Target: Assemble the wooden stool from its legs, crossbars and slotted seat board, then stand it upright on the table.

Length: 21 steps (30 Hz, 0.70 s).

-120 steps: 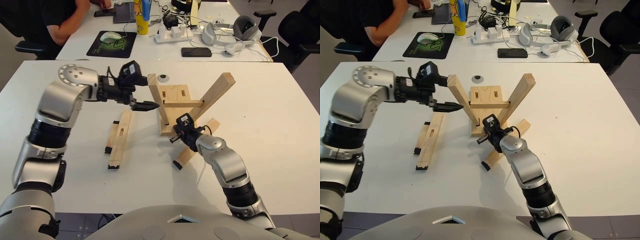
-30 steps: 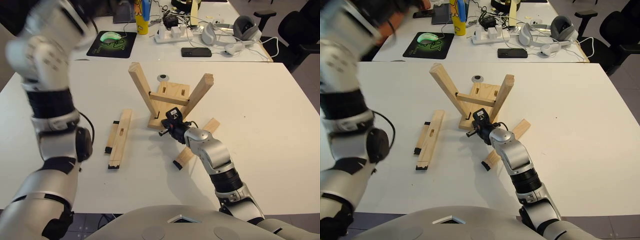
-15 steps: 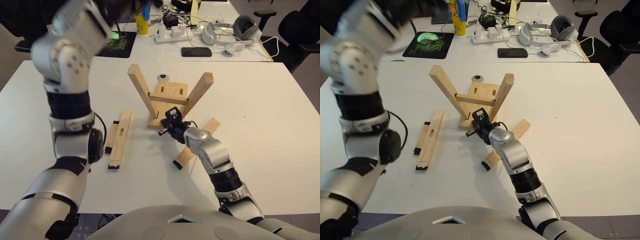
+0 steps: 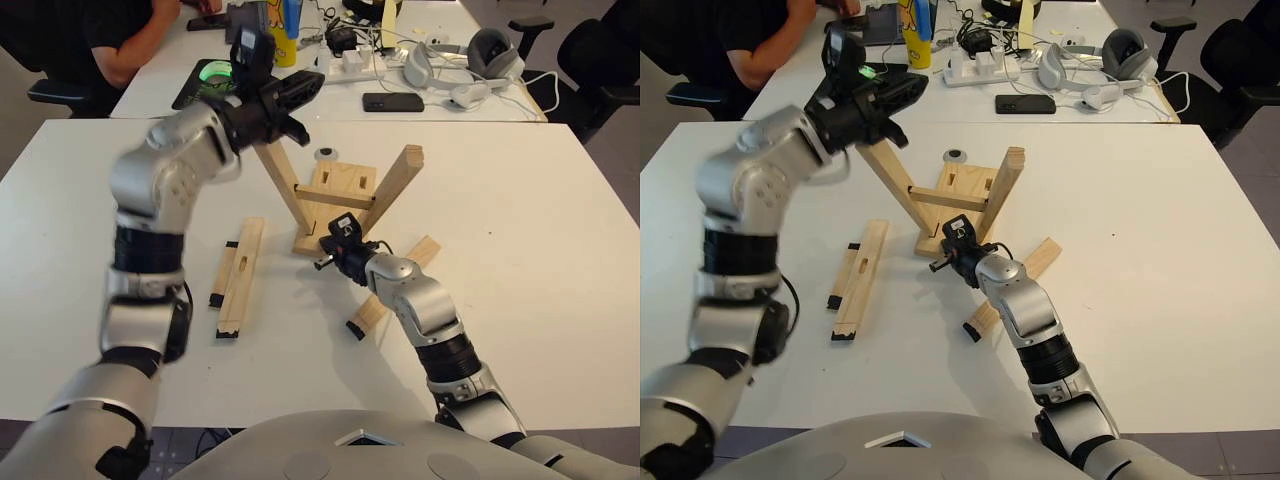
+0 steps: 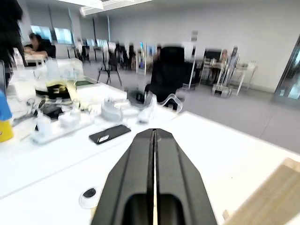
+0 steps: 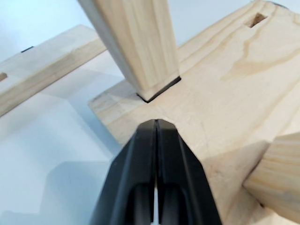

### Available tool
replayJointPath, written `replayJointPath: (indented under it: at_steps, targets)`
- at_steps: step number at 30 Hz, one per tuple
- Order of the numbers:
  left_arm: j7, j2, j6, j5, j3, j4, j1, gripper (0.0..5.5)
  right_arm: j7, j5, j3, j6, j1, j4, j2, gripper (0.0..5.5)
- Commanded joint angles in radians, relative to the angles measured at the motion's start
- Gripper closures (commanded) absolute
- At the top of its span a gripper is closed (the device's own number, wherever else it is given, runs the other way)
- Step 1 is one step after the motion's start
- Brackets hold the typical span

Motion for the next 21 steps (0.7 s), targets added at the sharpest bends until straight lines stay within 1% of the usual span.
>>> replayJointPath:
  at_steps: [1,4,7,10,12,15,18,19,21]
  targets:
    - [0.020,-0.027,0.052,-0.022,0.033,-0.018,-0.093,5.48,0.008,-0.012,0.048,0.133,0.117,0.161,-0.031,5.50]
    - [0.058,-0.023,0.057,-0.055,0.124,-0.017,-0.223,5.48,0.007,-0.013,0.048,0.128,0.115,0.169,-0.028,5.50]
    - [0.074,0.016,0.048,-0.061,0.196,0.008,-0.347,5.48,0.006,-0.013,0.047,0.125,0.115,0.174,-0.023,5.50]
    - [0.057,0.100,0.021,-0.028,0.238,0.066,-0.445,5.48,0.004,-0.013,0.046,0.124,0.120,0.174,-0.023,5.50]
    - [0.038,0.130,0.016,-0.007,0.234,0.102,-0.435,5.48,0.003,-0.012,0.045,0.125,0.126,0.168,-0.023,5.50]
    - [0.007,0.105,0.022,0.014,0.174,0.109,-0.270,5.48,0.003,-0.012,0.047,0.131,0.135,0.153,-0.027,5.50]
    - [-0.050,0.036,-0.009,0.067,0.008,0.139,0.002,5.48,0.002,-0.011,0.048,0.138,0.140,0.144,-0.030,5.50]
    - [-0.058,0.016,-0.007,0.073,-0.032,0.129,0.079,5.48,0.006,-0.011,0.053,0.139,0.137,0.145,-0.032,5.50]
    - [-0.056,0.001,-0.004,0.084,-0.073,0.086,0.154,5.48,0.012,-0.011,0.060,0.142,0.132,0.145,-0.035,5.50]
